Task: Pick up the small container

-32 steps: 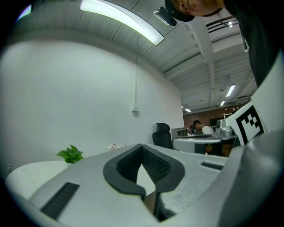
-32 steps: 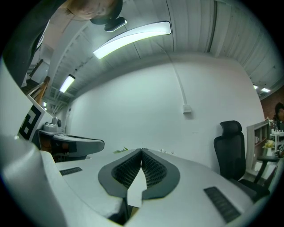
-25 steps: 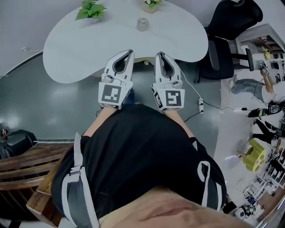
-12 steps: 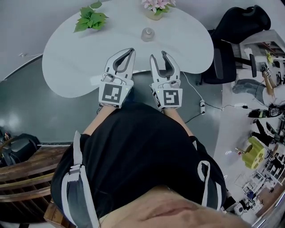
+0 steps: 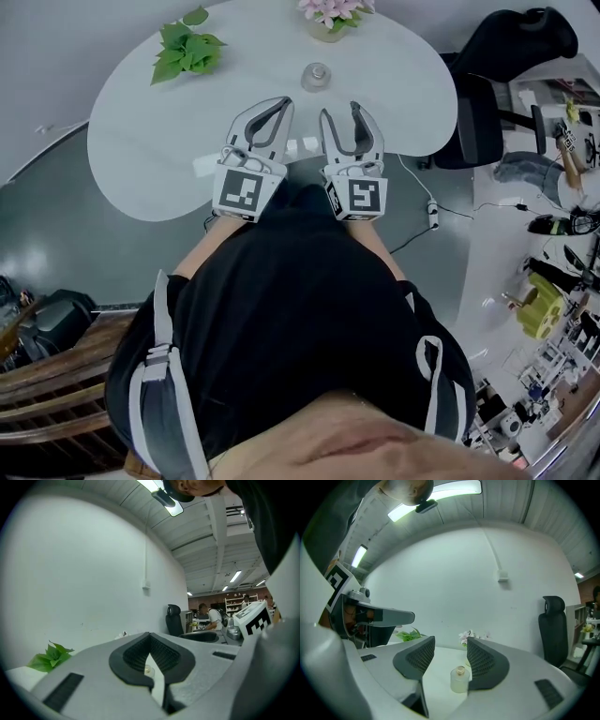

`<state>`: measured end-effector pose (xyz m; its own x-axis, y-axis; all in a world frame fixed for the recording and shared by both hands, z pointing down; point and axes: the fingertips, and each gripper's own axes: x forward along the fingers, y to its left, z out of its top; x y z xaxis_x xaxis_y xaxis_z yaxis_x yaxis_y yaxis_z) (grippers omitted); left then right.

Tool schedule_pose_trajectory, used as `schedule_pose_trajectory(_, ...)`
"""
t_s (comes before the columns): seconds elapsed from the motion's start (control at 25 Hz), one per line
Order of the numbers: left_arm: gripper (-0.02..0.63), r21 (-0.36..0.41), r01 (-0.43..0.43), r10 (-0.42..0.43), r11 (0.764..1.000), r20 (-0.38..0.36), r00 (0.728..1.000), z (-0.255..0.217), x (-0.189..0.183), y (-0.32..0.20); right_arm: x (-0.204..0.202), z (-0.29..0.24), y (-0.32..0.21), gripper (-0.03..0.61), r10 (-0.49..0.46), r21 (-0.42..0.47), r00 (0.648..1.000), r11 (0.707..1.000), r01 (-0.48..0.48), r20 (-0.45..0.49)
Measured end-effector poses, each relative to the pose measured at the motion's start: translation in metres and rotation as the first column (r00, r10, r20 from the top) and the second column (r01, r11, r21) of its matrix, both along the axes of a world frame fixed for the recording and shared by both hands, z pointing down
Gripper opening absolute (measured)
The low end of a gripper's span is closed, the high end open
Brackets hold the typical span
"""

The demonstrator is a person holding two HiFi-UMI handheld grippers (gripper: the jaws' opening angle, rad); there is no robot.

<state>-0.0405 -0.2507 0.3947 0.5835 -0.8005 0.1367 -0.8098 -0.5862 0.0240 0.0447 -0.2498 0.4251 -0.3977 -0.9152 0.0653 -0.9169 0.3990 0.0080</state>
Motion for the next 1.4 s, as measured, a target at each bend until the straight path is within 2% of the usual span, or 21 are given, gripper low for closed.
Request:
schedule_pose_trajectory(0.36, 0.007, -0.045, -0.013, 0.013, 0.999, -0.008, 1.0, 0.012, 0.009, -0.016, 0.007, 0.027, -0.021, 0.236, -0.005, -0.069, 1.0, 0.998, 0.003, -0.02)
schedule_pose_trajectory(0.76, 0.006, -0.106, 0.02, -0.021, 0.994, -0.003, 1.0, 0.029, 0.017, -0.04, 0.007, 0.073, -0.05, 0.242, -0.073, -0.145, 0.996, 0.987, 0.065, -0.054)
schedule_pose_trajectory(1.0, 0.007, -0.137, 0.034, -0.034, 0.99, 0.008, 0.999, 0.049, 0.023, -0.056, 0.004, 0.103, -0.067, 0.251, -0.131, -0.183, 0.989, 0.976, 0.117, -0.067)
schedule_pose_trajectory(1.4, 0.007, -0.207, 0.058, -0.05, 0.977, 0.042, 0.998, 0.082, 0.023, -0.067, -0.002, 0.154, -0.092, 0.296, -0.161, -0.277, 0.984, 0.951, 0.135, -0.071)
